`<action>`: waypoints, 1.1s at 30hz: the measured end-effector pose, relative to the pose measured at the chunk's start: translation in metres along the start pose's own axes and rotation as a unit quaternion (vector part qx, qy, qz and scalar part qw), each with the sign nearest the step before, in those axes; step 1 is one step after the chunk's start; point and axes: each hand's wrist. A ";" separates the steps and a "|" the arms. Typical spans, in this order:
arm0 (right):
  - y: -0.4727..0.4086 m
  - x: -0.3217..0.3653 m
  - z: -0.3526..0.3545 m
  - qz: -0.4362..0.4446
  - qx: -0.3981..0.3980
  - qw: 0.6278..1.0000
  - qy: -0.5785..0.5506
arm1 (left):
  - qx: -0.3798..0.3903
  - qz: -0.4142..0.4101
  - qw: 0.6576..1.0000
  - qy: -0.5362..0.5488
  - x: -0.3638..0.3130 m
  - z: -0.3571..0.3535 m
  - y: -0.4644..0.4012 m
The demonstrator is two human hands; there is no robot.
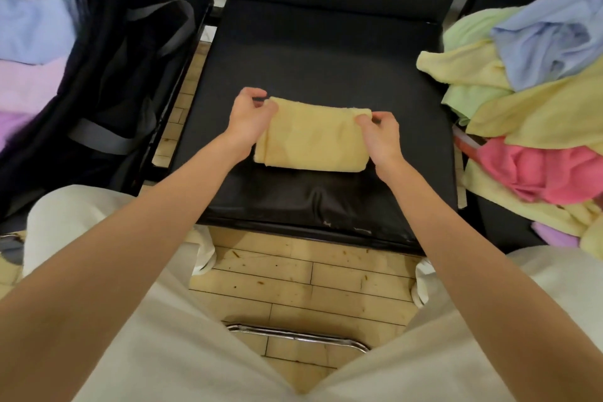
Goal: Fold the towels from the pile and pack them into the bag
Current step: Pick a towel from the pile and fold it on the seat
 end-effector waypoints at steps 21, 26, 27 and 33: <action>0.020 -0.011 -0.028 0.027 0.080 0.964 0.251 | -0.060 0.067 0.960 -0.266 0.033 -0.016 0.014; 0.050 0.009 -0.051 -0.020 0.106 0.984 0.138 | -0.070 0.041 0.986 -0.144 0.028 0.031 0.040; 0.056 0.016 -0.058 -0.042 0.104 0.990 0.087 | -0.080 0.028 0.987 -0.135 0.024 0.044 0.045; 0.084 0.079 -0.116 -0.199 0.162 0.949 -0.184 | -0.192 -0.100 0.970 -0.110 -0.004 0.147 0.065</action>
Point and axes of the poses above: each hand's wrist, its own y-axis away from the middle knuckle, its own z-axis out of the back of the hand, x = y × z, and after that the axes turned 10 degrees about z, right-handed
